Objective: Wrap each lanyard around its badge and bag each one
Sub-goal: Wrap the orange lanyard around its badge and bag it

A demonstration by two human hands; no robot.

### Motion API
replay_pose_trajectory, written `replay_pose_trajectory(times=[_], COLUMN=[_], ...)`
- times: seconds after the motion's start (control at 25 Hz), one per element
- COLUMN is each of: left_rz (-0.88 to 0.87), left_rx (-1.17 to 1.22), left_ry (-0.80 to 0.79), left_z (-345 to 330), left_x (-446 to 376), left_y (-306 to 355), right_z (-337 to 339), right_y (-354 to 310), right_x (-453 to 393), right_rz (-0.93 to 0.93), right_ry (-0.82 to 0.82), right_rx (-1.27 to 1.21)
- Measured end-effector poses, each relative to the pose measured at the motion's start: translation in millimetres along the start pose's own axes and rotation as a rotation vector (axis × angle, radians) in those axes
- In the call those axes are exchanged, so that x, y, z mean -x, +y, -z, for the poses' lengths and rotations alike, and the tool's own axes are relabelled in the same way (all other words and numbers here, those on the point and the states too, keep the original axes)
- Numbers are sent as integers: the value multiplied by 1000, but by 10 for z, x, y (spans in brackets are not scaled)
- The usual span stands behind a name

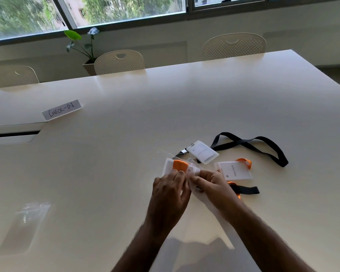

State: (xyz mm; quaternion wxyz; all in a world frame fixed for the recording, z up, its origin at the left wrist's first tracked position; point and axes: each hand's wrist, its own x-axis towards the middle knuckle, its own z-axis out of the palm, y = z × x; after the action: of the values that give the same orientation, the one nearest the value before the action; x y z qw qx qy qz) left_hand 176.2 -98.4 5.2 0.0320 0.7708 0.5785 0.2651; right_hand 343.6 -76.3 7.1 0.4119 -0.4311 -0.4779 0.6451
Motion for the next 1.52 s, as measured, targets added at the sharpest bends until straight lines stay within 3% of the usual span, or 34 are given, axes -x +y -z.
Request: replay_pose_trajectory(times=[0.2, 0.4, 0.76, 1.08, 1.28, 1.52], left_rz=[-29, -63, -95, -104, -26, 15], left_rx=[-17, -6, -41, -45, 174, 260], left_ry=[-27, -34, -25, 19, -22, -37], left_z=[-6, -12, -7, 32, 134, 178], left_x=[-7, -10, -8, -17, -10, -29], left_y=[16, 35, 67, 19, 28, 36], right_z=[56, 65, 91, 160, 179, 176], right_y=[22, 39, 60, 2, -59, -60], right_x=[-40, -56, -45, -55, -76, -85], right_rz=[93, 61, 79, 19, 58, 153], right_ry=[17, -59, 13, -136, -95, -40], right_rx=[105, 35, 60, -54, 88, 320])
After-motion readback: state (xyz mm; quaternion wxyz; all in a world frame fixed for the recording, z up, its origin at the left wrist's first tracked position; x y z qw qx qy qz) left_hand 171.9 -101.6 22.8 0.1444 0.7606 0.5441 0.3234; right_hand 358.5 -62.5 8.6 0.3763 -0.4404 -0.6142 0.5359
